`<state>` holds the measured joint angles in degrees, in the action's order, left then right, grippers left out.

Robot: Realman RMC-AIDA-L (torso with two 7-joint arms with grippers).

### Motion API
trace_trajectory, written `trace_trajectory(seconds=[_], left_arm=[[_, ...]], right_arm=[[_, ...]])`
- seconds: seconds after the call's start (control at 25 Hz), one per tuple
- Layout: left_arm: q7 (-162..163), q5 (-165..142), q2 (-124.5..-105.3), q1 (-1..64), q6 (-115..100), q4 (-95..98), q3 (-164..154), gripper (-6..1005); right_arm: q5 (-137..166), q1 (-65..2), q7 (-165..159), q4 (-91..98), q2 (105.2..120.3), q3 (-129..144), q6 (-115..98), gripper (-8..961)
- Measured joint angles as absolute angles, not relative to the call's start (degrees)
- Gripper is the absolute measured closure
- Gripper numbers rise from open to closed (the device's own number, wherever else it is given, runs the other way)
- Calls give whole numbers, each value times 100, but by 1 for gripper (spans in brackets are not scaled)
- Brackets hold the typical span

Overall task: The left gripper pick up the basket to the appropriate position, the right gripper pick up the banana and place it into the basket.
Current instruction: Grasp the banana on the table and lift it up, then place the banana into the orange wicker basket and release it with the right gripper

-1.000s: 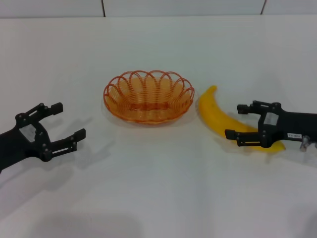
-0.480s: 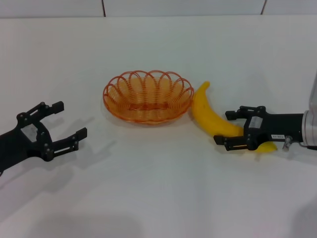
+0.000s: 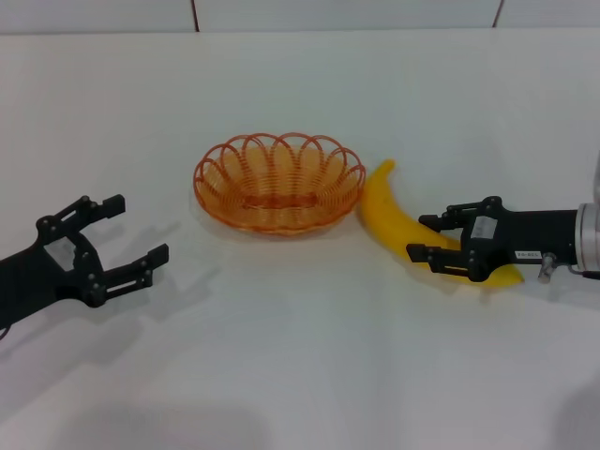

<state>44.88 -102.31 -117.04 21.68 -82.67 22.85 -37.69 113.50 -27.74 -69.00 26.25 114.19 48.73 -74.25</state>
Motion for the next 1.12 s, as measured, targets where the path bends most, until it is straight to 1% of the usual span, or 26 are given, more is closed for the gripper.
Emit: trace_trajectory(seconds=[0.2, 0.88, 1.04, 1.12], left_arm=[[4464, -10231, -11702, 2155, -8276, 2284, -3769, 91], [4438, -10241, -11698, 2130, -8279, 2285, -3779, 91], [4438, -10265, -11697, 2134, -8278, 2285, -3783, 91], [4454, -10278, -11698, 2136, -8275, 2285, -3796, 91]], right_arm=[[11350, -2768, -6907, 2629, 11416, 4876, -7423, 482], [11262, -2677, -6888, 2800, 11424, 4175, -7438, 484], [10696, -2699, -6528, 2870, 11464, 3985, -7785, 486], [10389, -2783, -6063, 2895, 11545, 4008, -8221, 486]])
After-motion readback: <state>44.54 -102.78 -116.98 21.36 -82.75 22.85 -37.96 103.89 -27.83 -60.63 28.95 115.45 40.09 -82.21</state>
